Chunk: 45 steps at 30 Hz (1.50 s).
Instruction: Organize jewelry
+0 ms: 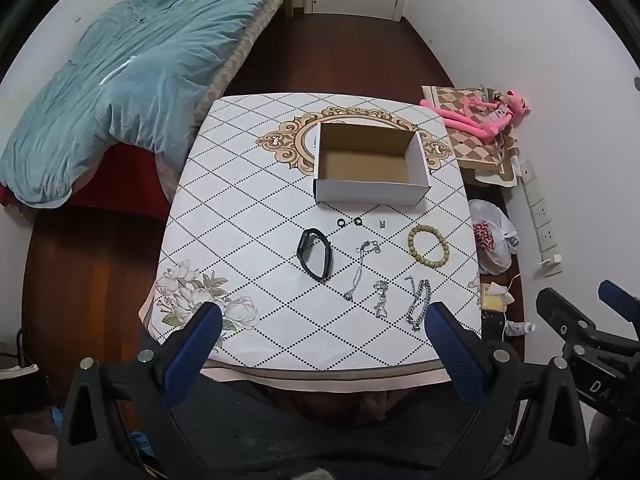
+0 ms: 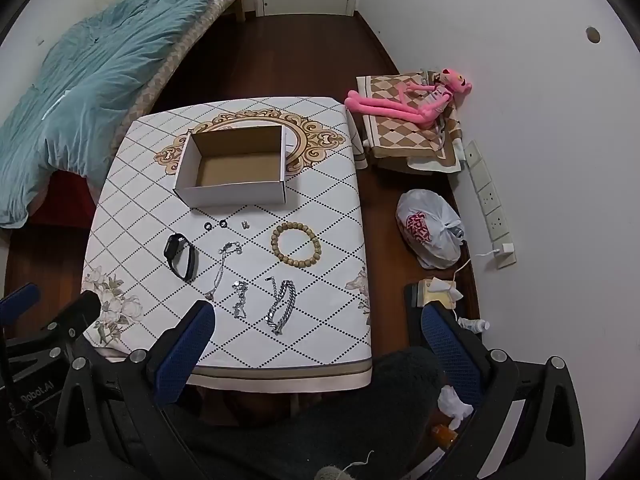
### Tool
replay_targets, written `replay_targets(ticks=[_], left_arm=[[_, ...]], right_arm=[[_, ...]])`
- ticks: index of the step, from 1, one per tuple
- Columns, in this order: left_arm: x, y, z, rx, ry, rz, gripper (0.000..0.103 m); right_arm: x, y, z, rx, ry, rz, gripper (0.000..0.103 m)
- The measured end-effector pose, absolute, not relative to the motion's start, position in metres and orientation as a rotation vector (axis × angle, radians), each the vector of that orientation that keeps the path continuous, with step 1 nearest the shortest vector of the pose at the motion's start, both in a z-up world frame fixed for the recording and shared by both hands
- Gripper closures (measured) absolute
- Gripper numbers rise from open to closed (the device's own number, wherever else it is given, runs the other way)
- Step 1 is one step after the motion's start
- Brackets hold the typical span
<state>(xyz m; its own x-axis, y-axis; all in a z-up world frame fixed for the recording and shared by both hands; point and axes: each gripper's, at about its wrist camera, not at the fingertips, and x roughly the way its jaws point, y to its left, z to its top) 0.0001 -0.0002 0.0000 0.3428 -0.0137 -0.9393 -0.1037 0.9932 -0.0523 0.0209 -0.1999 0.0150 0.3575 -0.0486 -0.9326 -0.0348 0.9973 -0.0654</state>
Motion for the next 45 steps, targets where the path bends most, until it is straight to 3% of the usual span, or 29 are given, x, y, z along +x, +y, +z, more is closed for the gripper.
replay_targets(ticks=[45], left_arm=[[-0.007,-0.001,0.023,-0.082,1.152,0.074,0.0]], right_arm=[[0.018,-0.204,0.022,-0.074,1.179,-0.011,0.0]])
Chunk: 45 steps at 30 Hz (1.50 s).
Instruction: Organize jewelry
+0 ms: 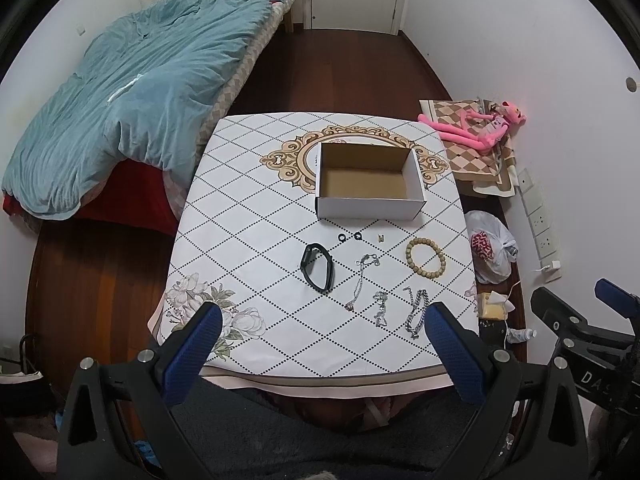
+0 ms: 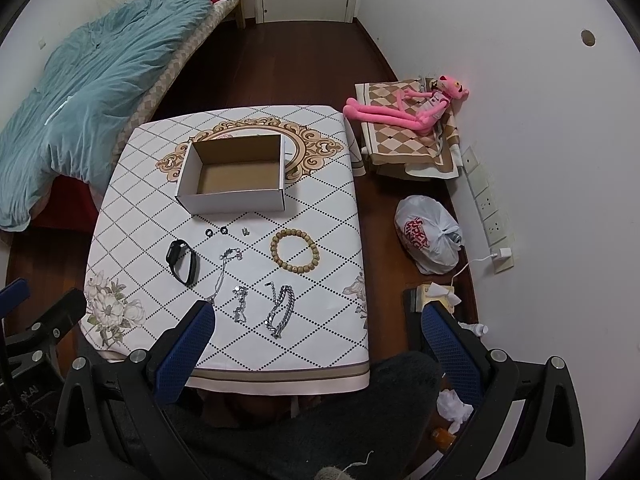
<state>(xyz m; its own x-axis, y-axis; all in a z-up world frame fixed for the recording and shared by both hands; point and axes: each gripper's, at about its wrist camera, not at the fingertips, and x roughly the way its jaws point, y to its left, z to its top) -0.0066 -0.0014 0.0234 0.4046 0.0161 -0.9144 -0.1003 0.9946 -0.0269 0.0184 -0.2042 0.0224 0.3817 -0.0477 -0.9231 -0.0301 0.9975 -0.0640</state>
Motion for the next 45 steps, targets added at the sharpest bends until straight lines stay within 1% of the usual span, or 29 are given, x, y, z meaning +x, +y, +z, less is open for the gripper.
replay_targets(ticks=[45], left_arm=[[-0.016,-0.001,0.036,-0.093,1.115,0.066,0.0]], right_arm=[[0.007,-0.2,0.044,-0.089,1.131,-0.009,0.0]])
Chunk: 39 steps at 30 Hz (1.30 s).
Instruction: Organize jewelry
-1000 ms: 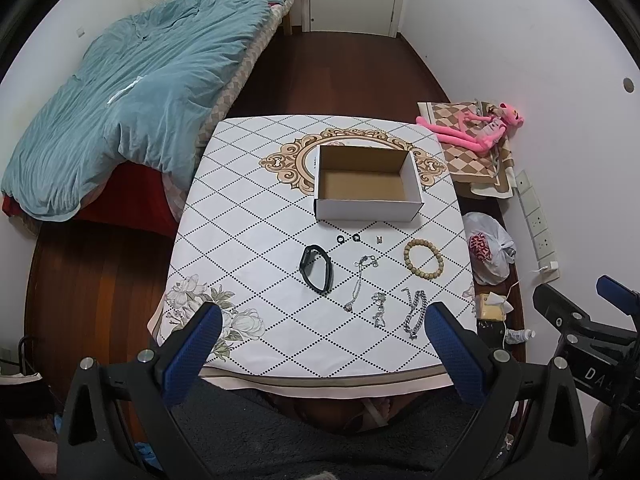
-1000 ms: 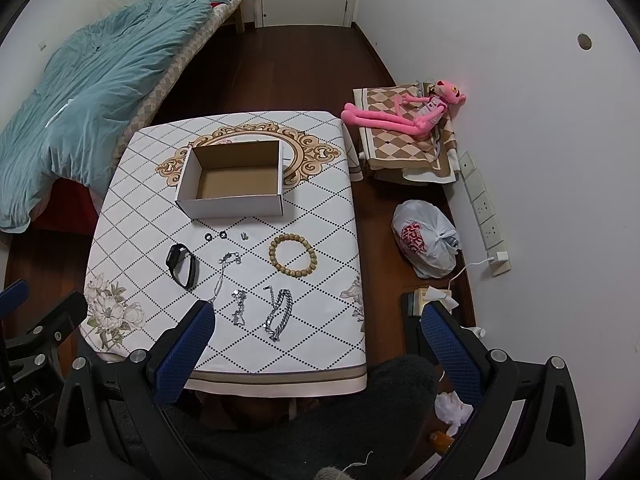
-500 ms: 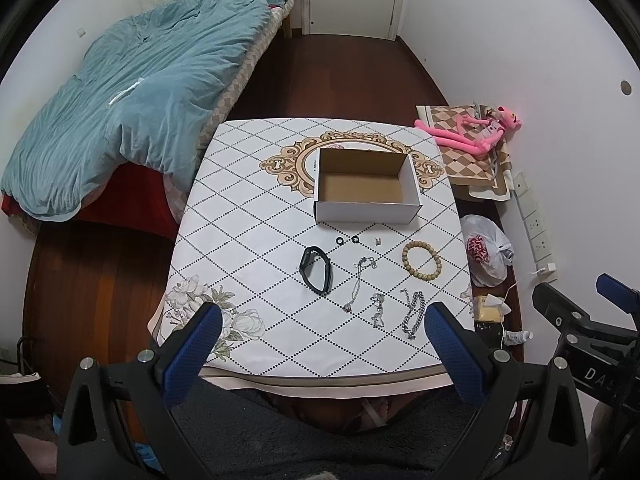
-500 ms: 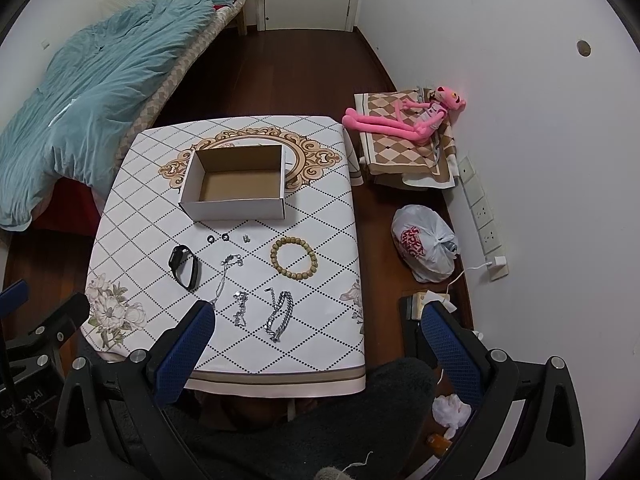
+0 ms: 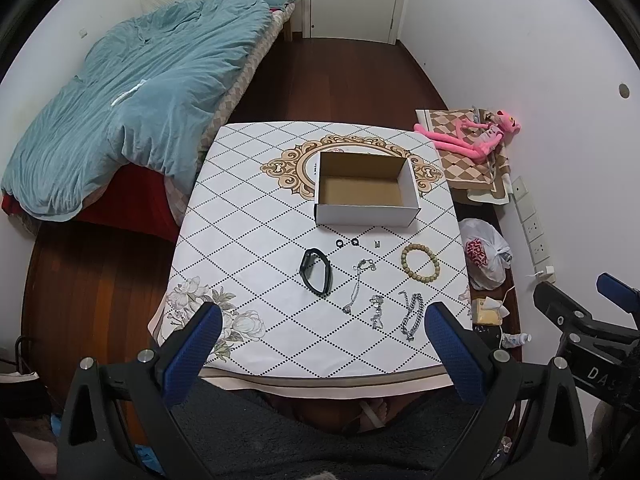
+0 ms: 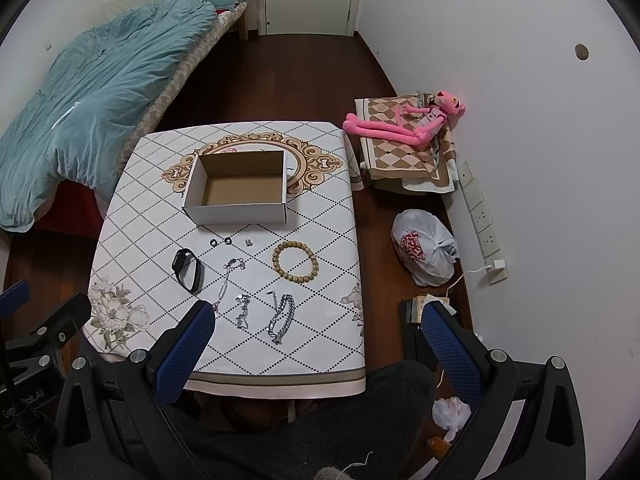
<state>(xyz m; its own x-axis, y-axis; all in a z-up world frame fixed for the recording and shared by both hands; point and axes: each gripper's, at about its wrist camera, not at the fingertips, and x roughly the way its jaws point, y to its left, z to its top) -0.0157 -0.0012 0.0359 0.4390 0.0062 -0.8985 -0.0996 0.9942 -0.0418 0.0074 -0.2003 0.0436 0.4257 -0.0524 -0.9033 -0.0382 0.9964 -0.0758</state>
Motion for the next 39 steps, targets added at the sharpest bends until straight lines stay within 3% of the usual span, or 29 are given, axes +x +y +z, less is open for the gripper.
replay_targets(ticks=[12,27,39], left_arm=[[0.023,0.011,0.0,-0.056,1.109,0.127,0.0],[0.083,0.024,-0.127,0.023,1.304,0.18,0.0],[0.105,0.04,-0.196,-0.037,1.445,0.154,0.0]], right_arm=[[0.037,-0.208,0.014,-0.044,1.148,-0.067,0.0],[0.116,-0.238,-0.146,0.012,1.349,-0.162,0.001],[0.132,-0.234,-0.221,0.072,1.416,-0.171,0.025]])
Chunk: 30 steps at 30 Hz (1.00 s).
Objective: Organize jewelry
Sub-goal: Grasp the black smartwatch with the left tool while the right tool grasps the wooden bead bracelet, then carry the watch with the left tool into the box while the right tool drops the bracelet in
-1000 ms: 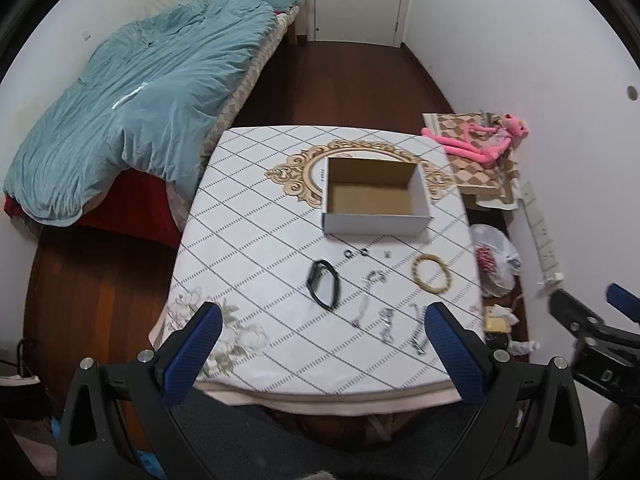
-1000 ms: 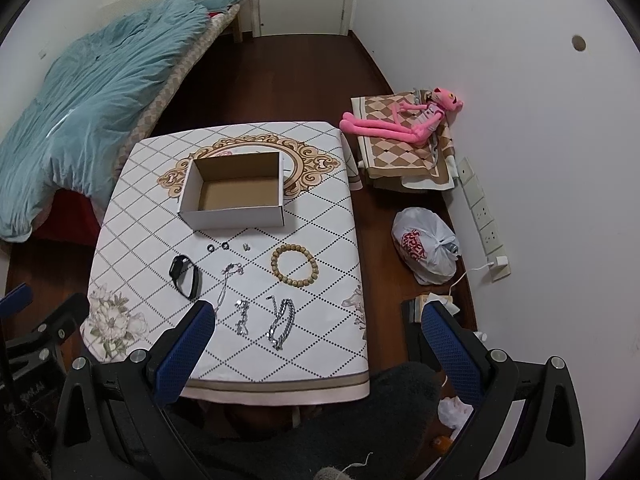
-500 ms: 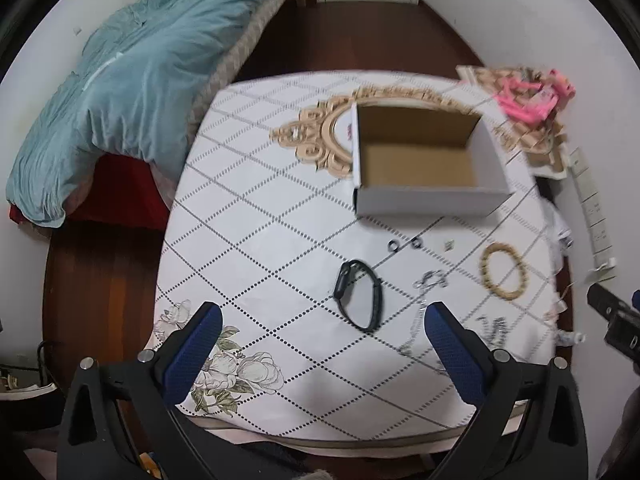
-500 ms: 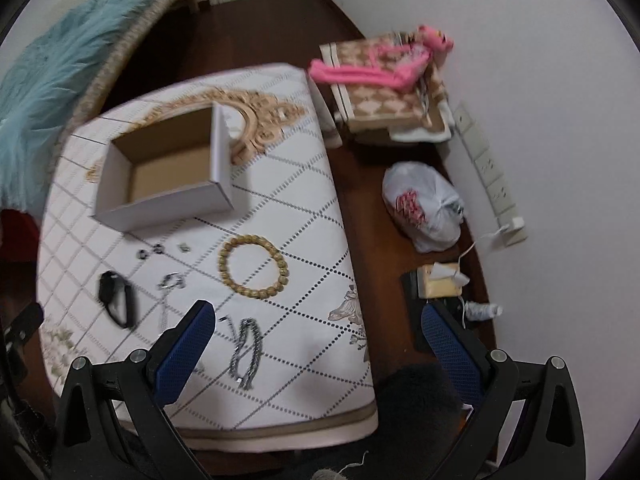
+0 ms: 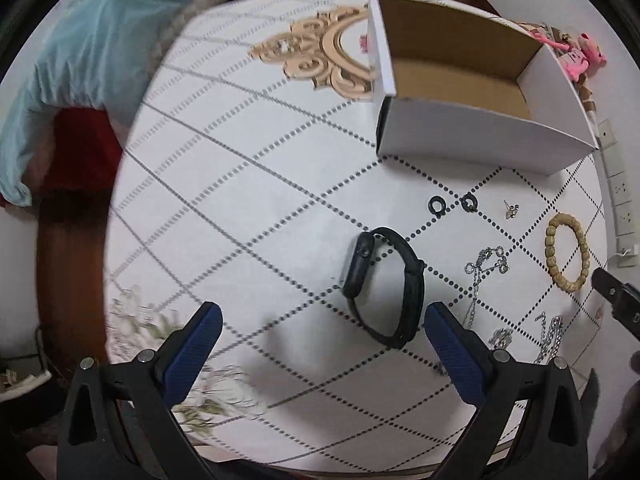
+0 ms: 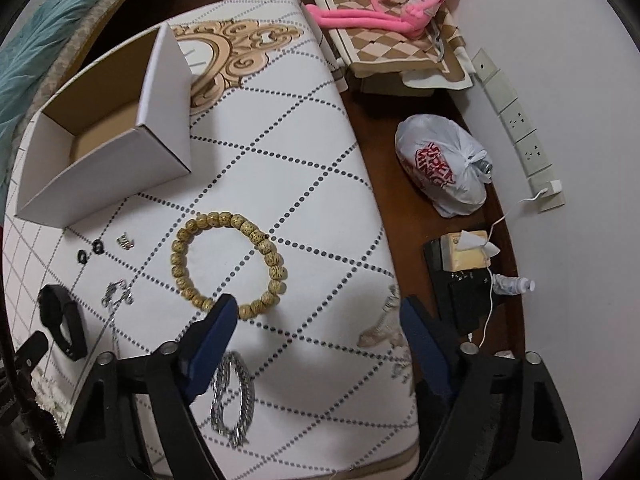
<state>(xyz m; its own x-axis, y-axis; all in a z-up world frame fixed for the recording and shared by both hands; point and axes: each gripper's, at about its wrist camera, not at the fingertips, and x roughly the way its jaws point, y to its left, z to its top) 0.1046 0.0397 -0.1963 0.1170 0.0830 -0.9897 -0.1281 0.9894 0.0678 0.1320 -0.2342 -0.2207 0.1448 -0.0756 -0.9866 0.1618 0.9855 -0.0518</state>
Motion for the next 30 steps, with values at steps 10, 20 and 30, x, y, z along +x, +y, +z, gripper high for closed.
replay_targets(ticks=[10,20,30], left_arm=[[0.11,0.05,-0.217,-0.117,1.457,0.086,0.072],[0.095,0.054,-0.208,-0.105,1.371,0.056,0.092],[0.074,0.06,-0.14,-0.075,1.245,0.013,0.092]], right_arm=[[0.138,-0.235,-0.238,0.101,1.425,-0.126,0.062],[0.132,-0.221,-0.231,0.111,1.375,-0.055,0.094],[0.122,-0.203,-0.173,0.147,1.249,0.059,0.094]])
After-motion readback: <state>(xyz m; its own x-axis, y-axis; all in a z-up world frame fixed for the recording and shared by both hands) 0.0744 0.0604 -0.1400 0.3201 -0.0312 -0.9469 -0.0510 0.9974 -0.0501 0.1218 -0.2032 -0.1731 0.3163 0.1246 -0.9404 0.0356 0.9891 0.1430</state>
